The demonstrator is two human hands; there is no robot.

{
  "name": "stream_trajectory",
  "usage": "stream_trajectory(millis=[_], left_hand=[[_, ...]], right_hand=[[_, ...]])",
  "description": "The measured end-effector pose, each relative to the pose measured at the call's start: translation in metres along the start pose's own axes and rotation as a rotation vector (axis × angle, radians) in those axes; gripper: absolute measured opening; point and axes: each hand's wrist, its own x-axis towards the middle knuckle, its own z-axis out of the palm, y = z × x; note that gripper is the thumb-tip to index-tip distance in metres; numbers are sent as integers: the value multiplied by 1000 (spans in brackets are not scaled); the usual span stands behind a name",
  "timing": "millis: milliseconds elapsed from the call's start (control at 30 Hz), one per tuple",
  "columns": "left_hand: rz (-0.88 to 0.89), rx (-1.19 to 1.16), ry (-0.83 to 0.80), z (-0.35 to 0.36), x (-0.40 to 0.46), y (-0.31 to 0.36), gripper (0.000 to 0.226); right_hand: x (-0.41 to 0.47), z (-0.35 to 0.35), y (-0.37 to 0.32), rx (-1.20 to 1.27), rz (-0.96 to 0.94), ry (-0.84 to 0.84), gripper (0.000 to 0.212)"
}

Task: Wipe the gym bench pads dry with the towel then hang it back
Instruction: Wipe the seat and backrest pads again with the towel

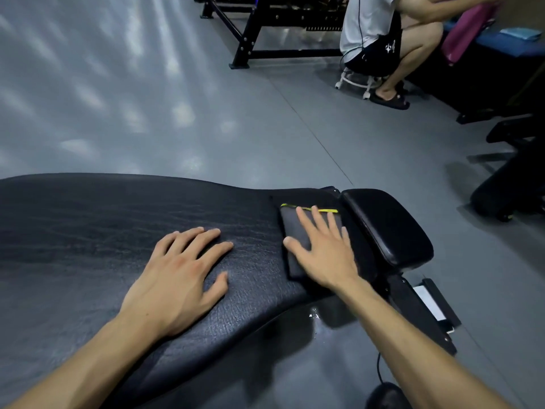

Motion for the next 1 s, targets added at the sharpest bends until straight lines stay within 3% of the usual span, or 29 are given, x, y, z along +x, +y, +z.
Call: stream_trajectory(millis=[67, 133, 267, 367, 433, 567, 667, 733, 833, 900, 1000], left_hand=[[3, 14, 6, 1, 0, 1, 55], [6, 20, 4, 2, 0, 0, 56], [1, 13, 12, 1, 1, 0, 55], [5, -5, 22, 2, 2, 0, 54], [1, -11, 23, 2, 2, 0, 54], [3, -6, 35, 1, 3, 1, 54], [8, -3, 32, 4, 3, 0, 53], [8, -9, 38, 4, 3, 0, 52], [8, -12, 53, 4, 2, 0, 53], [4, -10, 57, 4, 3, 0, 53], [8, -13, 48, 2, 2, 0, 53]], right_hand=[[-28, 3, -6, -16, -242, -18, 78], [-12, -6, 13, 43, -310, -83, 77], [76, -15, 47, 118, 48, -15, 74], [121, -11, 23, 100, 215, -2, 78], [131, -7, -18, 75, 129, -23, 73], [96, 3, -98, 20, -253, -36, 73], [66, 2, -81, 47, -440, -43, 76], [80, -4, -34, 50, -366, -10, 81], [113, -11, 31, 61, 9, 49, 89], [122, -8, 37, 69, 157, 22, 84], [96, -2, 1, 28, 105, 1, 72]])
